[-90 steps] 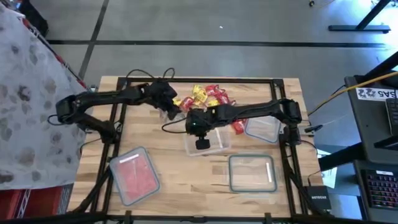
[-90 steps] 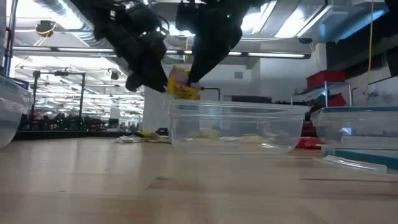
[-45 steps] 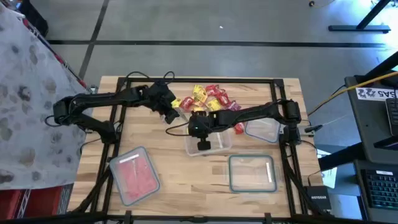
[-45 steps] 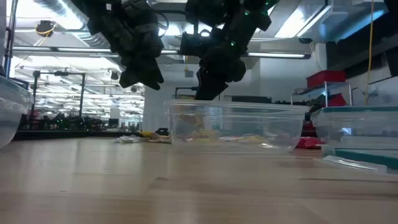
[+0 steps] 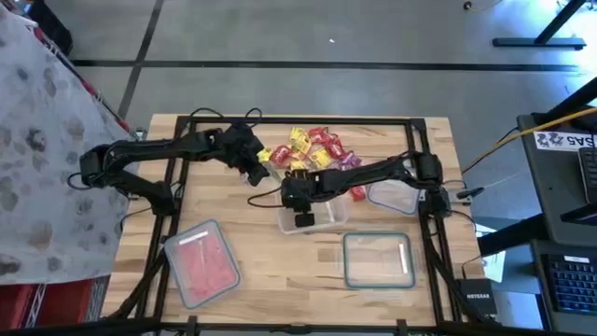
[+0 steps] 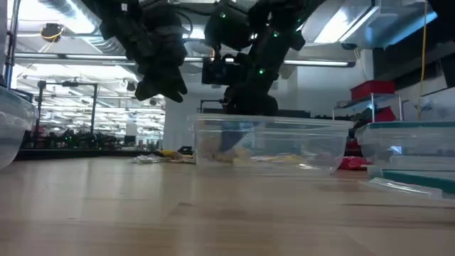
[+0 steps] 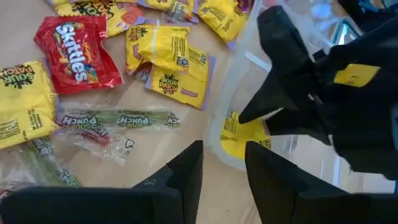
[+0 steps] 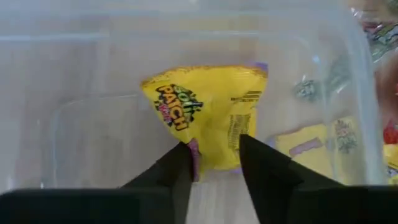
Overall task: Sort candy
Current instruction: Put the yellow candy into the rectangular transparent bin
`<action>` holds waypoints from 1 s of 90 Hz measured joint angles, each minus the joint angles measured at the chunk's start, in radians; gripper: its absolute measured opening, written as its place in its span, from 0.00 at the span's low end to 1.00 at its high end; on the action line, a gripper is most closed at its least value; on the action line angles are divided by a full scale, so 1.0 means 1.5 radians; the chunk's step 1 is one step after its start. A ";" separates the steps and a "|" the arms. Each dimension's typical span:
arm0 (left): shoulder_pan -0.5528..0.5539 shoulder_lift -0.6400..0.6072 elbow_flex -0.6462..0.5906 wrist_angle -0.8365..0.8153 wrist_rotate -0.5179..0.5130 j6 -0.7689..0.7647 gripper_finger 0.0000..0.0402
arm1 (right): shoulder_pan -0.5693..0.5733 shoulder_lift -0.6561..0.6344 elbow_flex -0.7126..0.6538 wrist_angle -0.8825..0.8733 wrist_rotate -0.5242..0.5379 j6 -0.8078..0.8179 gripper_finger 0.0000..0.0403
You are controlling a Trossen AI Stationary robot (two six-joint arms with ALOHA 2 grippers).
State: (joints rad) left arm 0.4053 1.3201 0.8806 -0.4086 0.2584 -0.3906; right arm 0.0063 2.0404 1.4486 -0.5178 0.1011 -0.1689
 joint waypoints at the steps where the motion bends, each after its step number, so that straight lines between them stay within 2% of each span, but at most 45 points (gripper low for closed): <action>1: 0.000 0.000 0.000 0.000 0.000 0.000 0.26 | 0.000 -0.001 0.002 -0.006 -0.002 0.000 0.35; 19: 0.000 0.000 0.000 0.001 0.006 -0.002 0.26 | 0.000 -0.019 0.072 -0.106 -0.030 -0.014 0.42; 32: 0.000 0.000 0.000 0.001 0.007 -0.002 0.26 | 0.000 -0.020 0.086 -0.106 -0.041 -0.014 0.41; 43: 0.000 0.000 0.000 0.000 0.007 0.001 0.26 | 0.001 -0.004 0.086 -0.113 -0.020 -0.011 0.39; 49: 0.000 0.000 0.000 -0.002 0.007 0.001 0.26 | 0.002 0.008 0.086 -0.117 -0.052 -0.007 0.37; 64: 0.000 0.000 0.000 -0.002 0.007 0.000 0.26 | 0.000 0.015 0.084 -0.105 -0.203 -0.005 0.32; 90: 0.000 0.001 0.000 -0.002 0.007 0.001 0.26 | -0.001 0.055 0.064 -0.091 -0.220 0.005 0.14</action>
State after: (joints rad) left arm 0.4053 1.3216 0.8806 -0.4112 0.2692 -0.3897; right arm 0.0055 2.1233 1.5444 -0.6538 -0.2287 -0.1616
